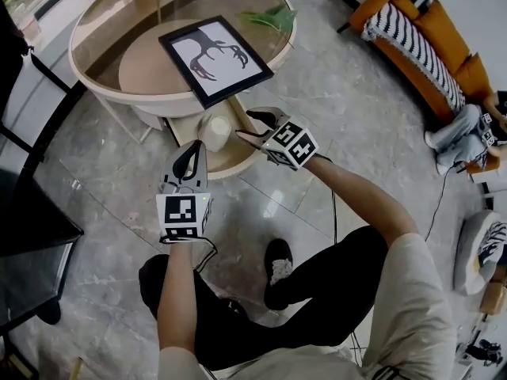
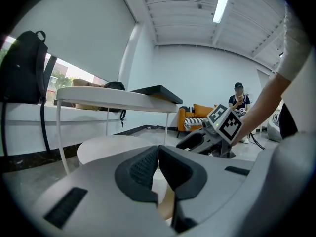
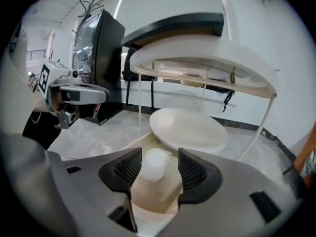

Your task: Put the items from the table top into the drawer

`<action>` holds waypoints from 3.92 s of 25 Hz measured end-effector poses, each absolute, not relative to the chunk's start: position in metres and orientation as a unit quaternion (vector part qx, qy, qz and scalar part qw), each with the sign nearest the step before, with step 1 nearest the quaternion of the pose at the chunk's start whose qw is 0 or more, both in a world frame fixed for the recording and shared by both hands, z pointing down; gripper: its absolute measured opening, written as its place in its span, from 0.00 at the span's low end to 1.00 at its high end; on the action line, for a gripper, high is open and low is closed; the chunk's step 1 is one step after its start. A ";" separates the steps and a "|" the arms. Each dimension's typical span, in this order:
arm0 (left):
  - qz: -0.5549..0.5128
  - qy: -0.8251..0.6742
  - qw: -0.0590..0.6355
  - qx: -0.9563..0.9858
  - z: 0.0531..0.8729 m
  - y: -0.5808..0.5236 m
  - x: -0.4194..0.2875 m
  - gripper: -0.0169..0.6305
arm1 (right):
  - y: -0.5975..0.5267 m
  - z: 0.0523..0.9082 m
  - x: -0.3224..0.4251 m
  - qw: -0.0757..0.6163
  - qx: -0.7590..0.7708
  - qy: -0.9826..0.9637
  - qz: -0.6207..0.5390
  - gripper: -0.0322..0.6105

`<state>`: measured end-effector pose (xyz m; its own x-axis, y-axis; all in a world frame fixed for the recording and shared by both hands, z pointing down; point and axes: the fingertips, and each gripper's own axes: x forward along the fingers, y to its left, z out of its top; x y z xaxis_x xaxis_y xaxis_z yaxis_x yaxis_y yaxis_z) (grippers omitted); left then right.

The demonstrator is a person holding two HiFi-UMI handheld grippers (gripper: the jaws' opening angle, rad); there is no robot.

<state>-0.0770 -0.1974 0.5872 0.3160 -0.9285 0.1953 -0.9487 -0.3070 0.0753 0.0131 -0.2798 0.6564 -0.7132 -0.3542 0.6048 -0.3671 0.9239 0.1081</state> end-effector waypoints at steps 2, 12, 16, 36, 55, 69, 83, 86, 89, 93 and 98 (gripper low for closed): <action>0.051 -0.579 0.089 0.809 0.581 -0.199 -0.073 0.06 | -0.283 0.636 0.027 0.317 0.204 -0.926 0.002 0.42; 0.077 -0.591 0.095 0.797 0.587 -0.158 -0.072 0.06 | -0.258 0.529 0.063 0.293 0.292 -0.910 0.023 0.15; 0.040 -0.603 0.107 0.790 0.545 -0.152 -0.075 0.06 | -0.238 0.498 0.071 0.276 0.312 -0.907 0.056 0.14; 0.032 -0.605 0.095 0.790 0.503 -0.159 -0.084 0.06 | -0.249 0.479 0.008 0.019 0.332 -0.903 0.272 0.44; 0.052 -0.592 0.089 0.800 0.511 -0.158 -0.065 0.06 | -0.295 0.482 0.005 -0.061 0.356 -0.828 0.428 0.36; 0.063 -0.582 0.087 0.806 0.510 -0.162 -0.056 0.06 | -0.289 0.486 -0.003 -0.145 0.273 -0.795 0.522 0.45; 0.074 -0.578 0.076 0.809 0.508 -0.164 -0.054 0.06 | -0.264 0.461 0.015 -0.182 0.226 -0.803 0.520 0.19; 0.078 -0.574 0.068 0.813 0.504 -0.163 -0.046 0.06 | -0.243 0.447 0.033 -0.184 0.193 -0.822 0.502 0.17; 0.081 -0.569 0.063 0.816 0.504 -0.164 -0.045 0.06 | -0.226 0.444 0.049 -0.171 0.178 -0.834 0.494 0.16; 0.080 -0.564 0.066 0.819 0.509 -0.161 -0.043 0.06 | -0.208 0.442 0.073 -0.150 0.176 -0.848 0.477 0.16; 0.087 -0.564 0.076 0.818 0.523 -0.158 -0.052 0.06 | -0.182 0.445 0.094 -0.122 0.177 -0.860 0.463 0.16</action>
